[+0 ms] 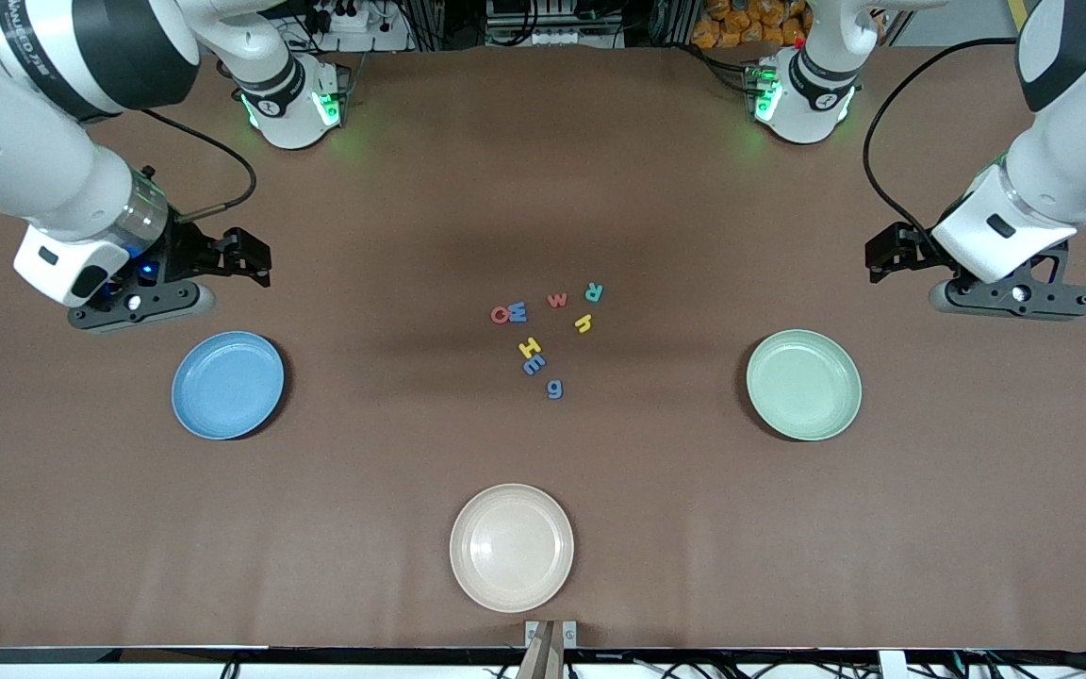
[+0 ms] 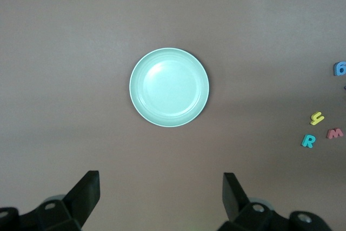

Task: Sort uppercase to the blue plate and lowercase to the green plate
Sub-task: 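Move both grippers from rest toward the foam letters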

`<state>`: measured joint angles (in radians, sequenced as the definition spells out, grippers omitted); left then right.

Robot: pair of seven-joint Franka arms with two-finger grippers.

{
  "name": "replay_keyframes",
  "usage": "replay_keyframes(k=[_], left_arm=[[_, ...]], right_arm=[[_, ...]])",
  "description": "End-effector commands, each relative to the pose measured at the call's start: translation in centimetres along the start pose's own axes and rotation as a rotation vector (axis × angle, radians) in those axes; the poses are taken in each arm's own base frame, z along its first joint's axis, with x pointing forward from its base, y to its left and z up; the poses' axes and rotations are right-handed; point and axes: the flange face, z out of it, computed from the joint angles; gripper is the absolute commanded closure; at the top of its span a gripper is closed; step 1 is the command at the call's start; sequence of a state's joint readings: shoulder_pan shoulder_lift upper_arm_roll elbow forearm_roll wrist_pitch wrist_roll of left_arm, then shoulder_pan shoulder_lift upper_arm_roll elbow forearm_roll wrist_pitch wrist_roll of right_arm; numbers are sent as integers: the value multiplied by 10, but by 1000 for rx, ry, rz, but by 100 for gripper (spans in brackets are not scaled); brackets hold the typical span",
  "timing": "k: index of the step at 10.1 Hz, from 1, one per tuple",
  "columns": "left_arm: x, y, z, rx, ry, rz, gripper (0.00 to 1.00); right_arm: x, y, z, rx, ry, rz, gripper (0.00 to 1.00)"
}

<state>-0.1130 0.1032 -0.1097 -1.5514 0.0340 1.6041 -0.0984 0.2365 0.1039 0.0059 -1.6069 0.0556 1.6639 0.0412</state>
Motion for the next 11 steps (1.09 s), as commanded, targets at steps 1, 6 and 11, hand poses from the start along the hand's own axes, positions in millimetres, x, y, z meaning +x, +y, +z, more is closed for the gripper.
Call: replay_keyframes(k=[1, 6, 11], left_arm=[[2, 1, 3, -21, 12, 21, 0], [8, 7, 12, -23, 13, 29, 0], [12, 14, 16, -25, 21, 32, 0]], right_arm=[[2, -1, -4, -2, 5, 4, 0], [3, -7, -2, -3, 3, -3, 0], [6, -31, 11, -2, -14, -40, 0]])
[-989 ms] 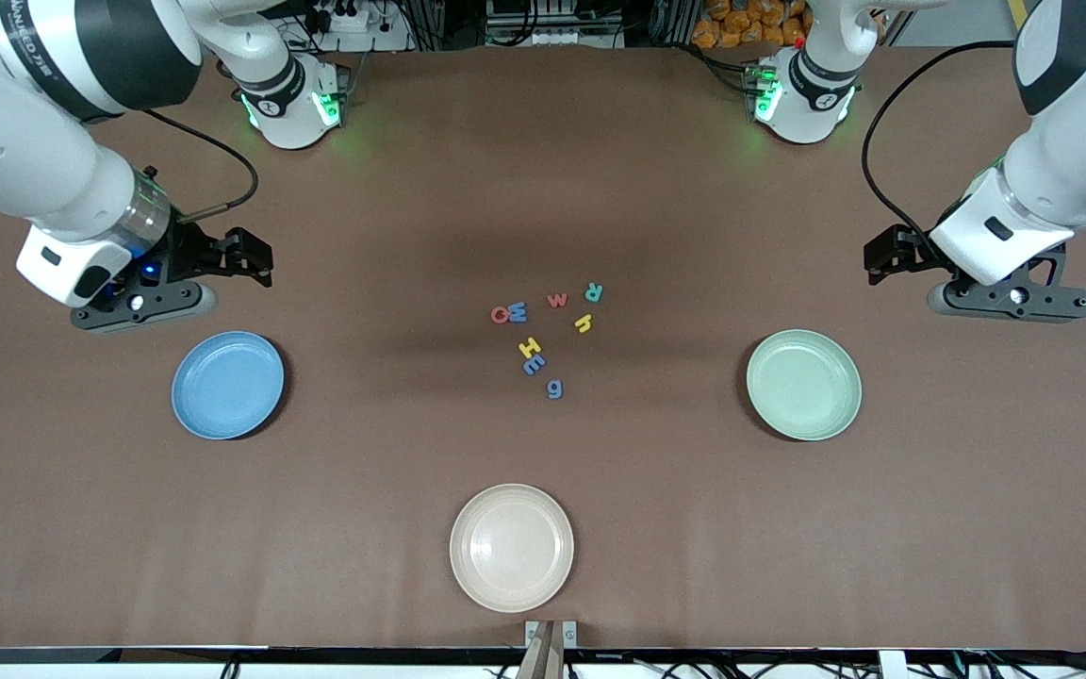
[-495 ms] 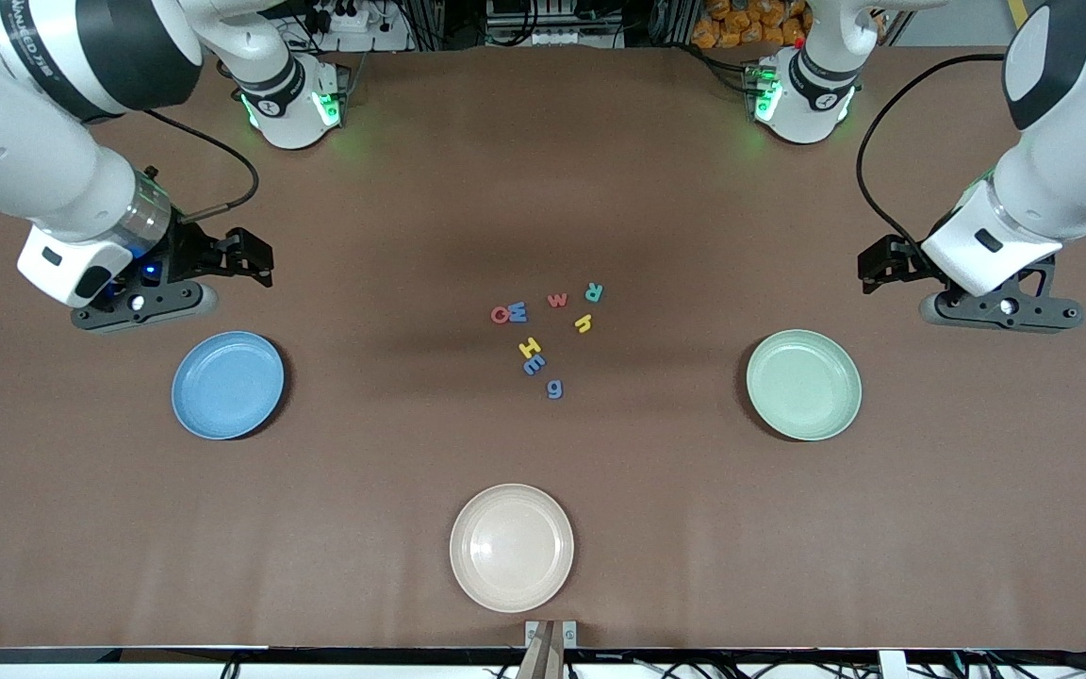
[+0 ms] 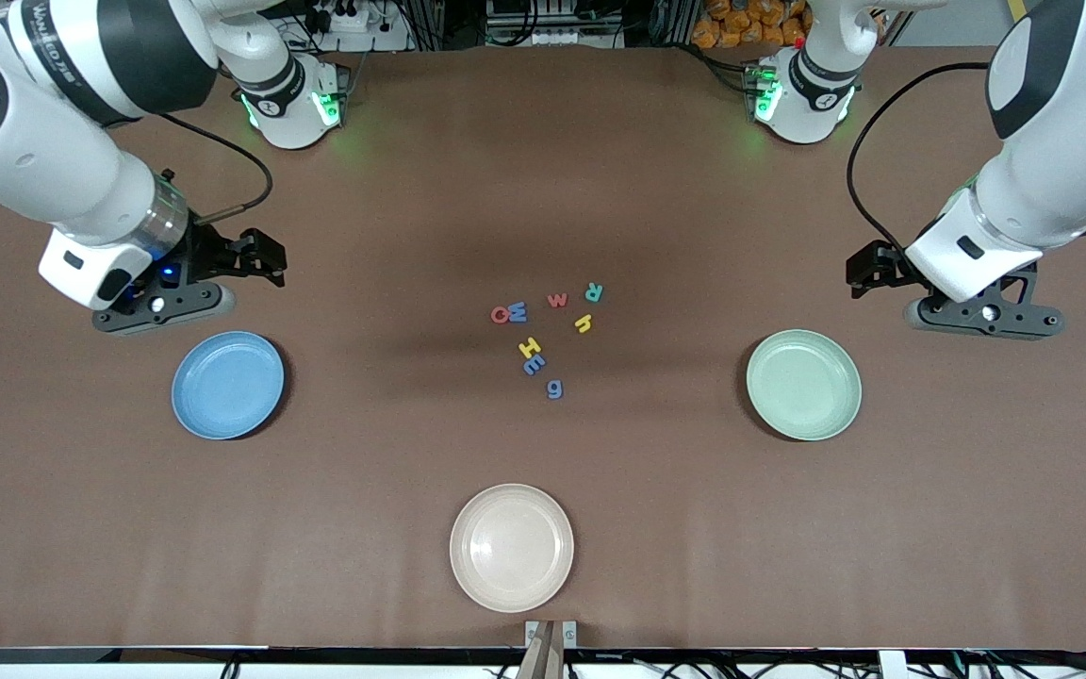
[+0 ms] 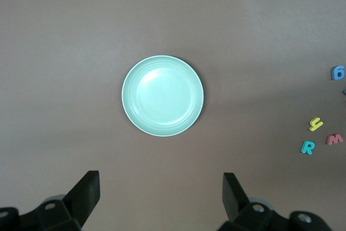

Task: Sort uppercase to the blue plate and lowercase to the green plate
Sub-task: 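Move both grippers from rest toward the foam letters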

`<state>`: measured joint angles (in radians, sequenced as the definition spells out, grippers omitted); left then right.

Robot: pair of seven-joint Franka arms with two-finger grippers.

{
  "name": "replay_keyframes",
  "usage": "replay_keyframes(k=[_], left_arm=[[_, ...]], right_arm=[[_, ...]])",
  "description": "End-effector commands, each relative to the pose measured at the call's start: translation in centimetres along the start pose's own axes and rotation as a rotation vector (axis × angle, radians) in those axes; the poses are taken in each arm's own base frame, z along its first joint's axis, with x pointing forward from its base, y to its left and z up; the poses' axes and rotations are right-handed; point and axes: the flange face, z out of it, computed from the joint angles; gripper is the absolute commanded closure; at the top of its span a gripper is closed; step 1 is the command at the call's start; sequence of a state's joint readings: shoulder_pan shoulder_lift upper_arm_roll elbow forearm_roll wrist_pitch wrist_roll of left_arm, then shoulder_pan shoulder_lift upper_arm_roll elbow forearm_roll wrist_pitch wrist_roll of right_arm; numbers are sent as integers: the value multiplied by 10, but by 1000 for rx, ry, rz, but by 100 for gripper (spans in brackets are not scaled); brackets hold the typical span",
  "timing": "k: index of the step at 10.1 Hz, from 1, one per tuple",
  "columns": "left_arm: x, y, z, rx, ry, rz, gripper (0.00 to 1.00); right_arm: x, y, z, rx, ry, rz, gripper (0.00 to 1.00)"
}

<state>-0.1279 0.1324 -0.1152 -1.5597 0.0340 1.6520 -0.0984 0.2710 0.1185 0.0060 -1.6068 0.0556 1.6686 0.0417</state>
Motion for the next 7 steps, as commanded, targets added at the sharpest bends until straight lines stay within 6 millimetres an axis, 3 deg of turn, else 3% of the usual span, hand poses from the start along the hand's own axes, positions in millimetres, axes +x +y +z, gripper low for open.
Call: replay_keyframes(k=[1, 7], left_arm=[[2, 2, 2, -21, 11, 10, 0], [11, 3, 15, -24, 9, 9, 0]], right_arm=[[8, -20, 6, 5, 7, -18, 0], [24, -88, 42, 2, 31, -124, 0]])
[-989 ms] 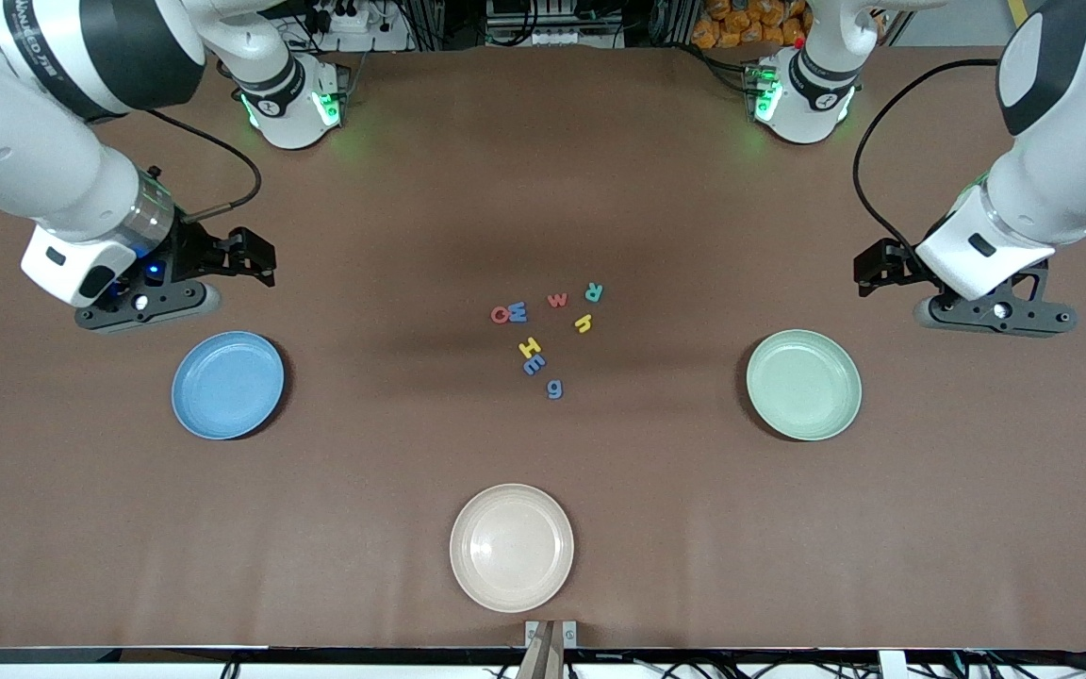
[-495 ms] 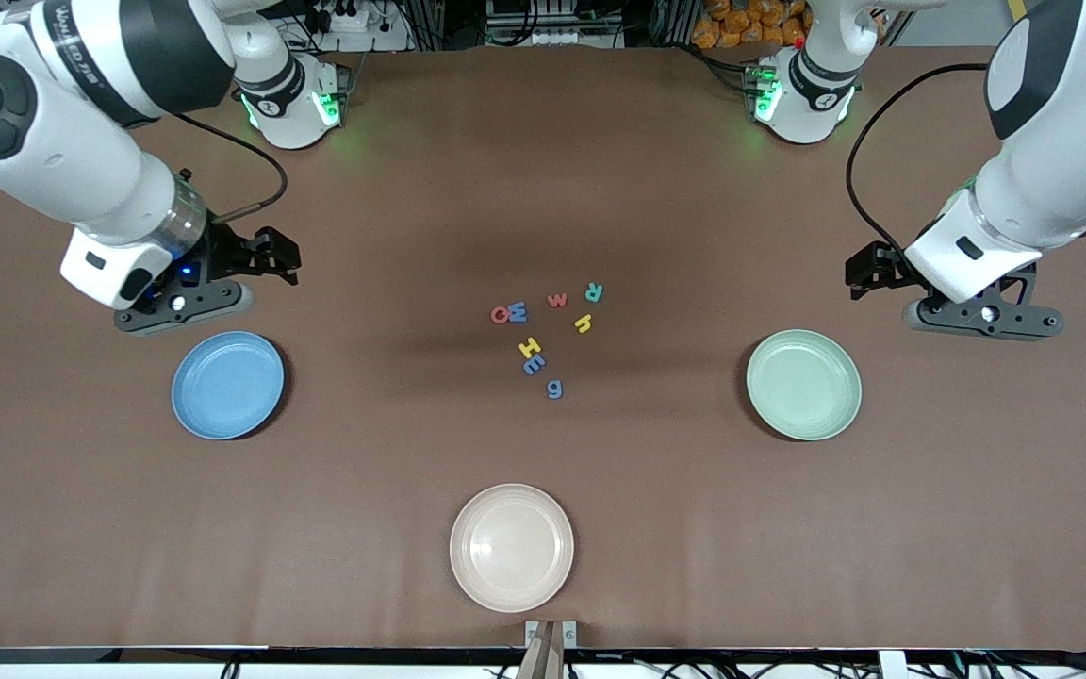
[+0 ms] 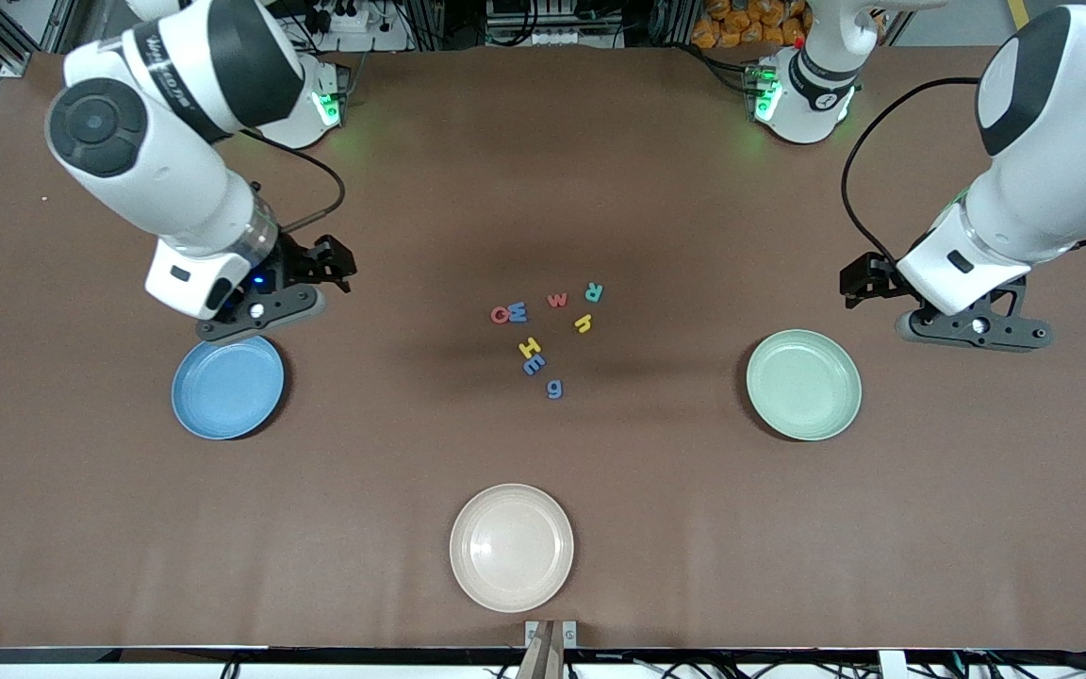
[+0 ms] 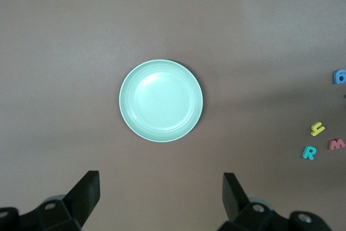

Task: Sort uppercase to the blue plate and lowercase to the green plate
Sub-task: 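Grasp the yellow H with the right gripper while the left gripper hovers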

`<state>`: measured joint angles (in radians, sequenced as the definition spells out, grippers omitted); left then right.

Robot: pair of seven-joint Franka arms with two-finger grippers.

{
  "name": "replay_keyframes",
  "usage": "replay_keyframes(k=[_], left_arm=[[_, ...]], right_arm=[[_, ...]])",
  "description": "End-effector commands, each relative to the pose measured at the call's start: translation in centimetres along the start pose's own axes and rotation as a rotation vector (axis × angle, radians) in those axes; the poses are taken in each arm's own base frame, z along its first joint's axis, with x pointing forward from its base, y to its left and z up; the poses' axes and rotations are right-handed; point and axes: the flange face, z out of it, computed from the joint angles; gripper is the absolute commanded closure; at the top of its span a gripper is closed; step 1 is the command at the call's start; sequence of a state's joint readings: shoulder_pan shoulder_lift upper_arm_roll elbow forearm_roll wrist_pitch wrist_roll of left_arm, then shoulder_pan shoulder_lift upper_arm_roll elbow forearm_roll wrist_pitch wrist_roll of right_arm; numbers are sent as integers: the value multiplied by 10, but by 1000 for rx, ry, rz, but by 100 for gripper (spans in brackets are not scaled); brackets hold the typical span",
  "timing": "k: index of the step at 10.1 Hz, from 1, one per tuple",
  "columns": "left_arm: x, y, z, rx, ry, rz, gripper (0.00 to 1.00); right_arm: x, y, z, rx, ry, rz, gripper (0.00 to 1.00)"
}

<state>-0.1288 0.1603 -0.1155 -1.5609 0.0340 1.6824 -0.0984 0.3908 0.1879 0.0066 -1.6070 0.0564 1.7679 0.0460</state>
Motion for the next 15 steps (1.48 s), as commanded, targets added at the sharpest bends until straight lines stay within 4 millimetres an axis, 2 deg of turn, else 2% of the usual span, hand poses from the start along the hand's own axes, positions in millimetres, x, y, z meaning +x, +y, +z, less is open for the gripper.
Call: replay_keyframes(k=[1, 4, 6, 9, 11, 13, 15], left_arm=[[2, 7, 5, -21, 5, 11, 0], [2, 30, 31, -23, 23, 11, 0], [1, 46, 43, -25, 30, 2, 0], [3, 50, 49, -26, 35, 2, 0], [4, 50, 51, -27, 38, 2, 0], [7, 50, 59, -24, 27, 4, 0], [12, 51, 77, -13, 3, 9, 0]], right_arm=[[9, -20, 11, 3, 5, -13, 0], [11, -21, 14, 5, 6, -13, 0], [13, -31, 20, 4, 6, -29, 0], [20, -48, 41, 12, -4, -38, 0], [28, -81, 77, 37, -20, -62, 0], [38, -133, 136, 29, -9, -133, 0], [45, -162, 187, 15, -24, -179, 0]])
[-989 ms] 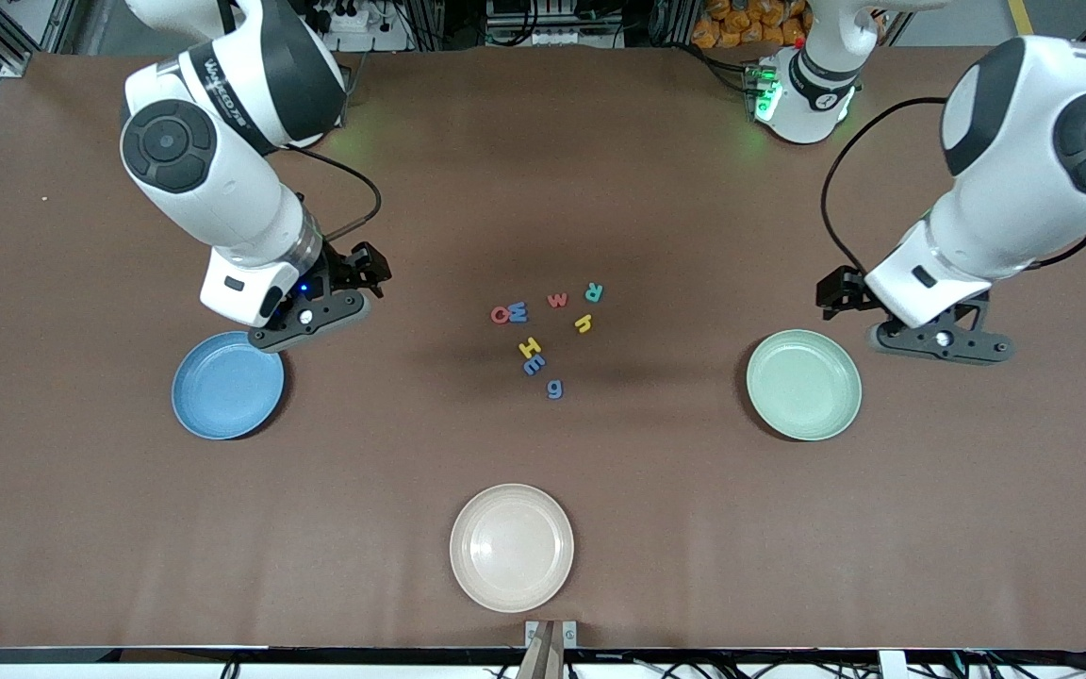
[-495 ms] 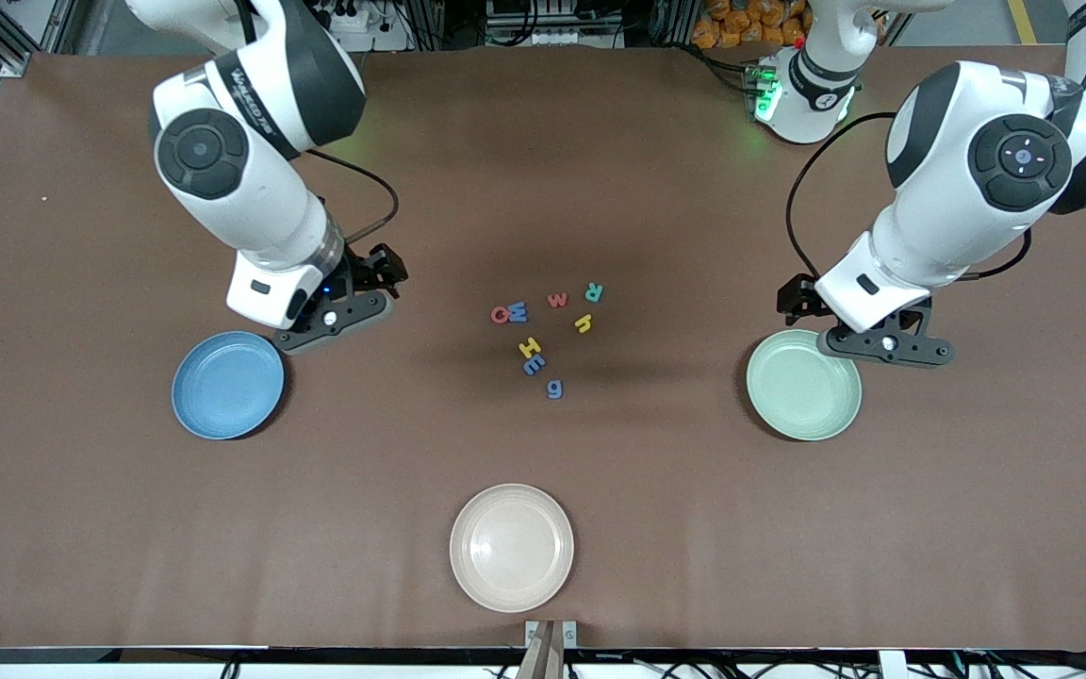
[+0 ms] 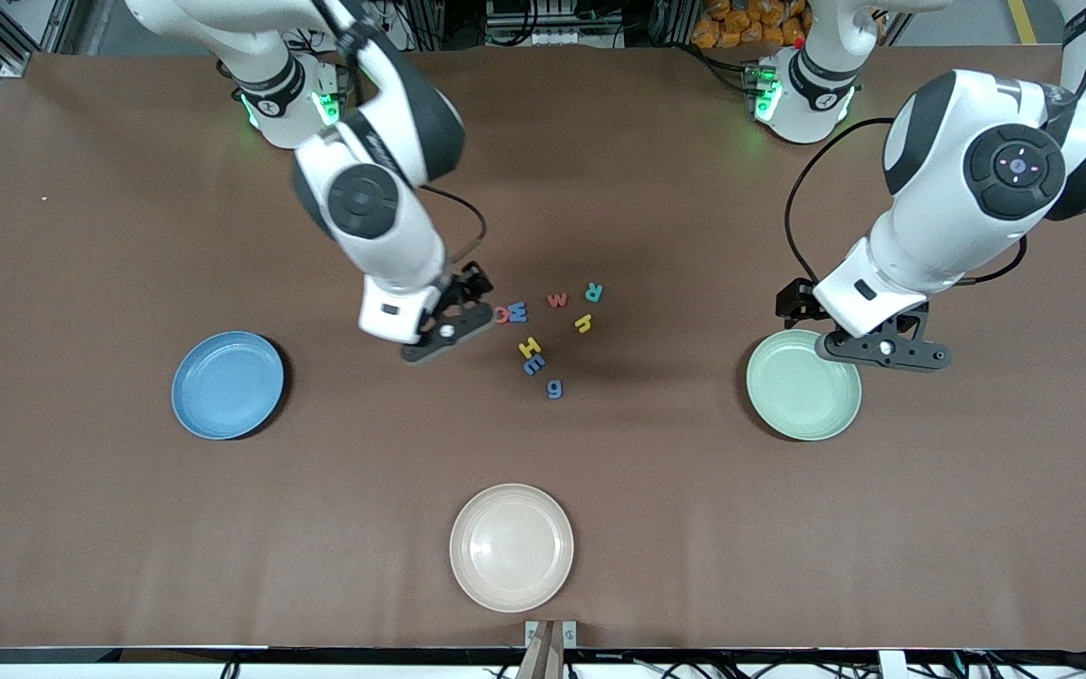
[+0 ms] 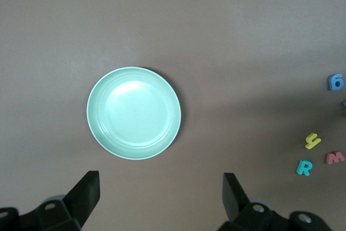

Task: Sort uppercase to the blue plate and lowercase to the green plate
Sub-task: 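Grasp the yellow H with the right gripper while the left gripper hovers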

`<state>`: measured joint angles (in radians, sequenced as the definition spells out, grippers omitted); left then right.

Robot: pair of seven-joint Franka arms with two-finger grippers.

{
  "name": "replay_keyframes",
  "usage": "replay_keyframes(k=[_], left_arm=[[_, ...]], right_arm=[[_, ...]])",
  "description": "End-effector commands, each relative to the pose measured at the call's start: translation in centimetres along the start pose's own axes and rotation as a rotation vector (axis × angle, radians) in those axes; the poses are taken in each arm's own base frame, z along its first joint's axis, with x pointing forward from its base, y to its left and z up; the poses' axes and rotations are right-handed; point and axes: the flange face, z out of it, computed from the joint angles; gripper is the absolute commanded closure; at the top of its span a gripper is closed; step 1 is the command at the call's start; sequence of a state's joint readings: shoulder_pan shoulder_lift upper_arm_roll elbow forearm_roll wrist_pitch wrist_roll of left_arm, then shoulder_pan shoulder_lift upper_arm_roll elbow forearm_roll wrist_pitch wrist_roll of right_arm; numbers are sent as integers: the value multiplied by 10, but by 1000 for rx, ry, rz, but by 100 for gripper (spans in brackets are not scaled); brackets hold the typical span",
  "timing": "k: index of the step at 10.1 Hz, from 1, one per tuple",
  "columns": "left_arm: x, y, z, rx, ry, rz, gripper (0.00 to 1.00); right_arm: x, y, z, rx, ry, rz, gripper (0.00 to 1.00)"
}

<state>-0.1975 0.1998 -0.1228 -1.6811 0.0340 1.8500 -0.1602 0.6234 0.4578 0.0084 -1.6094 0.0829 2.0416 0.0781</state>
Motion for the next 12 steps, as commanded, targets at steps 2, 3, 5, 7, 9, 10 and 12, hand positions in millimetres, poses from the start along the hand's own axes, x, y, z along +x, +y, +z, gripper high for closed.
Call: replay_keyframes(k=[2, 3, 5, 7, 9, 10, 12], left_arm=[[8, 22, 28, 28, -23, 36, 0], [11, 21, 35, 42, -25, 40, 0], [14, 23, 41, 38, -23, 42, 0], [18, 22, 50, 36, -23, 41, 0], [19, 23, 58, 36, -34, 42, 0], [19, 23, 60, 36, -37, 42, 0], [20, 22, 65, 36, -45, 40, 0]], right_arm=[[29, -32, 71, -3, -42, -31, 0], [32, -33, 86, -2, -56, -34, 0], [39, -40, 114, 4, -12, -36, 4], [41, -51, 135, 7, 15, -3, 7], [38, -57, 143, 8, 1, 15, 11], [36, -66, 151, 5, -9, 43, 12], [31, -76, 162, 0, -23, 50, 14]])
